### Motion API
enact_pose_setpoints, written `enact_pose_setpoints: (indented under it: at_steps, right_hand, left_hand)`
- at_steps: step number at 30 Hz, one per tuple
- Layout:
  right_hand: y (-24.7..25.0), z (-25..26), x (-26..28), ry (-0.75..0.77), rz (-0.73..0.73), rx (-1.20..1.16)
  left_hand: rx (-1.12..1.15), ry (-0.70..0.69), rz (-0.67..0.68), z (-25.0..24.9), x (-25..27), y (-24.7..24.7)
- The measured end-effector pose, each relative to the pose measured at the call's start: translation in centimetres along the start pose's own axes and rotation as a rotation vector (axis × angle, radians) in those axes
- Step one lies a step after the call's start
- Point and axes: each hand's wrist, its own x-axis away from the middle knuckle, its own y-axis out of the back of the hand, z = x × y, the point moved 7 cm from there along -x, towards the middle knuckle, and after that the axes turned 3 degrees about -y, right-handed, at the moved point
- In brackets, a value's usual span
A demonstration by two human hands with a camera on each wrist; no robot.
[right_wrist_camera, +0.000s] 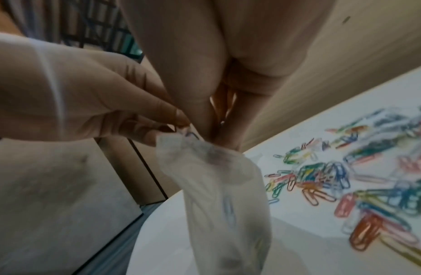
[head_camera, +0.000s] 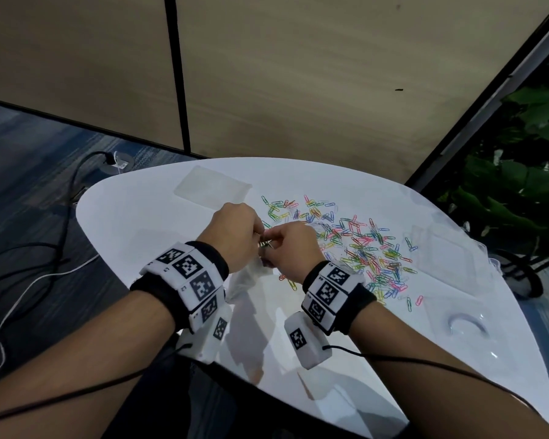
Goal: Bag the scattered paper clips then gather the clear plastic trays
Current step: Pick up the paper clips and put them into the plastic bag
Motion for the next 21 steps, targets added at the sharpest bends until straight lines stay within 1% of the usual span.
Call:
enact_pose_setpoints:
  at_steps: [3,8,10,14,16,19,20,21]
  right_hand:
    - [0.1,0.7,0.4,0.051,0.042,0.160]
    - [0.2,1.0,0.6,0.092,0.084,0.168]
    - [-0.3,1.3,0.6,0.137,0.125,0.225]
    - [-0.9,1.5,0.7,0.171,0.150,0.273]
    - [-1.6,1.8,1.0,0.228,0.220,0.319]
    - [-1.8,2.0,1.2,0.237,0.308,0.283]
    - [-1.6,1.8,1.2,0.219,0.326,0.222]
    - [-1.3,1.6,1.1,0.176,0.344,0.110]
  left_hand:
    - [-0.011,-0.005,-0.008,0.2,0.1,0.1]
    - [0.021,-0.020,-0.047,0.2,0.1,0.2]
    - [-0.002,-0.007,-0.030,0.5,0.0,0.0]
    - [-0.053,0.068,0.014,1.2,0.3,-0.1]
    - [-0.048,0.080,0.036,1.2,0.4,-0.1]
    - [-0.040,0.091,0.042,1.3,0.3,0.0]
    - [-0.036,0.096,0.032,1.4,0.3,0.1]
    - [-0.025,0.106,0.023,1.6,0.3,0.3]
